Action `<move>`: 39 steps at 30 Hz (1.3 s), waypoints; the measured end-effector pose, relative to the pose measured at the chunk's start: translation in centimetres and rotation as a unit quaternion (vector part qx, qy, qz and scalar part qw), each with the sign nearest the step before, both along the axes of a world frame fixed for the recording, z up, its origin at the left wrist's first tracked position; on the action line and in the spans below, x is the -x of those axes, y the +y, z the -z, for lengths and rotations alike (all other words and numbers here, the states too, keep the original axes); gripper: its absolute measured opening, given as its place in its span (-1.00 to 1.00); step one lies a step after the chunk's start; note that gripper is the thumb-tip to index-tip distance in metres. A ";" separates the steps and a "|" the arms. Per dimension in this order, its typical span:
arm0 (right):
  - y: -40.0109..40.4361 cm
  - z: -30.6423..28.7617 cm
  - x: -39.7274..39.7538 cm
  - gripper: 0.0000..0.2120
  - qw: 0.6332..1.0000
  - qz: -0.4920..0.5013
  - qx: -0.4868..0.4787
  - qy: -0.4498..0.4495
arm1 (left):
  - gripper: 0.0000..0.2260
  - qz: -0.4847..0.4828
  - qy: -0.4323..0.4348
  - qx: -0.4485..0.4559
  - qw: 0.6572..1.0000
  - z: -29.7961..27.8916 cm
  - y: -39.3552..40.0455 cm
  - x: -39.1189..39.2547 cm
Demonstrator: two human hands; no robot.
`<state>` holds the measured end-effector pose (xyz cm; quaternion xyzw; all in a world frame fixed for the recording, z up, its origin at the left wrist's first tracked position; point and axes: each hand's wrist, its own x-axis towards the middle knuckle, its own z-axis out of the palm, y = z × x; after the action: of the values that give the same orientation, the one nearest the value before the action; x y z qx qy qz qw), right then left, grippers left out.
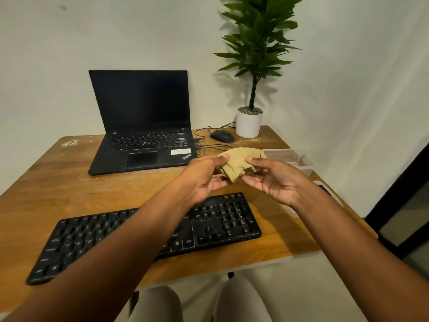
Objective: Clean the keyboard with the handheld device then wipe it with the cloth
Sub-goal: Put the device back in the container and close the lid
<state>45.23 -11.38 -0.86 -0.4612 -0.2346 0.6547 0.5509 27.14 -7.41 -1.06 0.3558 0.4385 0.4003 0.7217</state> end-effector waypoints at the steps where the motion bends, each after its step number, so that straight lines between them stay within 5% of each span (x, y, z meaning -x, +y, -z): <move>1: 0.3 -0.1 -0.8 -0.69 1.000 0.004 -0.003 -0.012 | -0.80 0.012 -0.002 0.003 1.000 -0.3 0.5 -0.7; 9: 3.5 -1.8 -8.5 -0.82 0.996 0.052 -0.012 -0.074 | -0.70 0.045 0.056 -0.052 0.996 -1.8 5.4 -8.9; 17: 8.1 -0.8 -15.4 -0.90 0.982 0.061 0.053 -0.168 | -0.85 0.083 0.136 -0.077 0.984 -1.4 9.3 -16.5; 26: 10.8 0.5 -17.5 -0.85 0.928 -0.005 0.141 -0.345 | -0.88 0.146 0.326 -0.119 0.926 -1.0 10.7 -19.4; 33: 11.5 0.7 -16.1 -0.86 0.826 -0.009 0.152 -0.543 | -0.83 0.187 0.438 -0.168 0.863 -0.7 10.9 -20.7; 39: 12.4 1.5 -15.0 -0.76 0.665 -0.050 0.144 -0.731 | -0.82 0.225 0.572 -0.259 0.745 -0.3 10.7 -22.2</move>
<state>60.27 0.98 -2.39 -0.8530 -0.4876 0.1598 0.0954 49.33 3.31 -0.74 0.7794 0.5564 0.0457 0.2845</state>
